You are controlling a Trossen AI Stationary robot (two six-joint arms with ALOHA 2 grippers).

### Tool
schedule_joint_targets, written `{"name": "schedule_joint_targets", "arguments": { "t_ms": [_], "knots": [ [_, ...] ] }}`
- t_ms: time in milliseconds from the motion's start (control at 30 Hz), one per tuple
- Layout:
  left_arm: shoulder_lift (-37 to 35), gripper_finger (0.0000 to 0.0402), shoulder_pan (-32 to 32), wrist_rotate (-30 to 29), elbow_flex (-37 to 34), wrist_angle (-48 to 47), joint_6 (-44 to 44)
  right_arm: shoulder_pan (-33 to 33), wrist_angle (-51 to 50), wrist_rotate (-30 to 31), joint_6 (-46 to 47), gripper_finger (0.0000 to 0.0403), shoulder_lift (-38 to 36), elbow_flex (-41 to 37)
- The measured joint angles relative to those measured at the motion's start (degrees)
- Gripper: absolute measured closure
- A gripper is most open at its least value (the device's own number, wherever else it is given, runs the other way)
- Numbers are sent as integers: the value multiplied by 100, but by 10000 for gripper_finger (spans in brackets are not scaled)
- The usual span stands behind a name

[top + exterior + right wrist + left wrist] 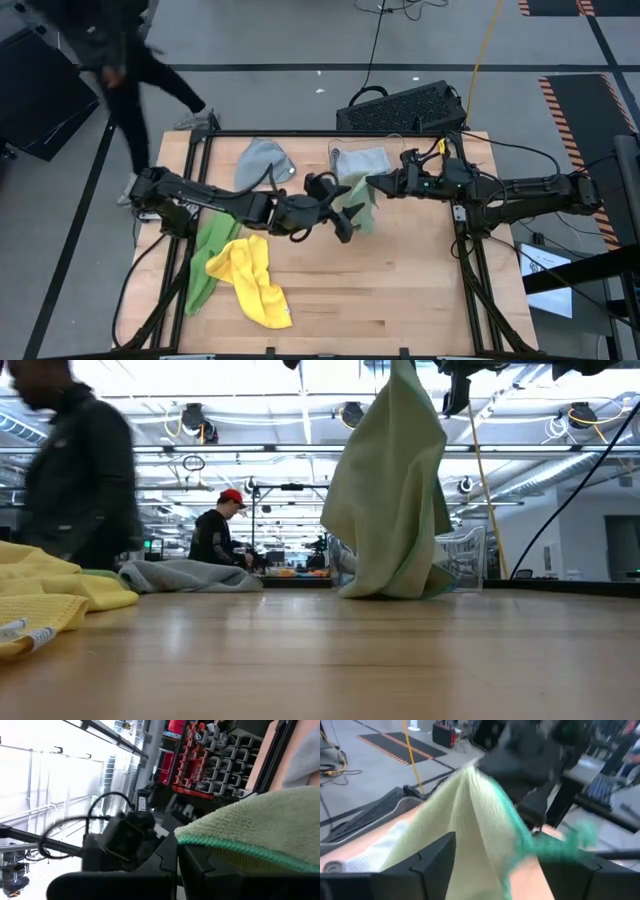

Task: Fold microfiber towels
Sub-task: Fold the light green towel

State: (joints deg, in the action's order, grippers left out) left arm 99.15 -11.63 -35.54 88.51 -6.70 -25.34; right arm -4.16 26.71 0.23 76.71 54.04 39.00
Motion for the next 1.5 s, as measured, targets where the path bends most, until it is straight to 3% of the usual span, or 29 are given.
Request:
{"name": "schedule_joint_targets", "arguments": {
  "t_ms": [133,300,367,500,667,900,1100,1300,1500],
  "knots": [
    [27,200,122,24,12,-61,-128,0,8,-3,-11,403,-5,0],
    [-111,348,117,7,7,48,-172,0,2,-25,-99,403,-2,0],
    [-194,386,100,151,10,40,-128,0,1,-37,-164,400,-4,0],
    [-321,384,72,280,2,-353,-219,2,-108,-272,-626,377,-7,0],
    [-504,396,73,714,9,-1162,-616,10,-1173,-894,-1487,322,-17,0],
    [-526,397,32,1238,4,-1771,-1026,273,-3350,-1403,-3918,241,-17,0],
    [-524,397,-7,1340,7,-1911,-1277,936,-4172,-846,-5332,208,-19,-278],
    [-524,393,-12,1588,7,-1946,-1393,1440,-4156,75,-5759,204,-19,-696],
    [-524,393,-12,1645,7,-2138,-1402,1478,-4160,1058,-6156,204,-19,-1046]
  ]
}}
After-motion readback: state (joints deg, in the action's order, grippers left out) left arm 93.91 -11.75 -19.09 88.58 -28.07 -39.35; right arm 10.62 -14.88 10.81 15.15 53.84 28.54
